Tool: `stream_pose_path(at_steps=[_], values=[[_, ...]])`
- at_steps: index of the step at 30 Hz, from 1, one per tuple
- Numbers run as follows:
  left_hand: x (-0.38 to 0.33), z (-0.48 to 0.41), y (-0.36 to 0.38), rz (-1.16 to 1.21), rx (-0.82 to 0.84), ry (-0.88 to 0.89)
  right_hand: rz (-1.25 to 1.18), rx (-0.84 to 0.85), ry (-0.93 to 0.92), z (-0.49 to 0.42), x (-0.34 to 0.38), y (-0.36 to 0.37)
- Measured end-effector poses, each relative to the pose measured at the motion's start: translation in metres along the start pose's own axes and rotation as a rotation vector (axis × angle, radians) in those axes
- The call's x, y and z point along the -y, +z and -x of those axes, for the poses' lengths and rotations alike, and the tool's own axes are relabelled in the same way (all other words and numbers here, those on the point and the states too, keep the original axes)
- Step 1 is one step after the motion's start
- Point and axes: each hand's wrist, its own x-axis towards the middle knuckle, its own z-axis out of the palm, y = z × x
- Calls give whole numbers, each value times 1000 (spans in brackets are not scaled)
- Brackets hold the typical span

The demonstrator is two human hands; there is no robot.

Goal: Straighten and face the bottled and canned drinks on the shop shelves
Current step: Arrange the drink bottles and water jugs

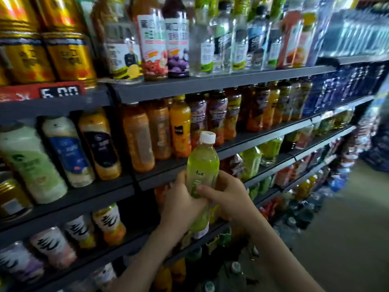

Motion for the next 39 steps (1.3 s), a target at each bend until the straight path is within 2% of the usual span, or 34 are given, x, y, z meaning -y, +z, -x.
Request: stream_pose_path(at_steps=[9,14,21,31,35,39], values=[[-72,-31,180,58,72,0,34,-39,65,-12,-60,-183],[-97,-62,247,-4,127,27,123,-72,95,-37,-88,-247],[-109,-137,329,6,216,16,31,-155,132,-99,-133,-319],[-159,-225,409,108,367,54,21,-207,133,-173,-154,-428],[-172,-233,428,101,340,56,-54,-170,114,-183,-157,-451],[-177,-220,433,127,250,6,-78,-46,78,-186,-158,-461]])
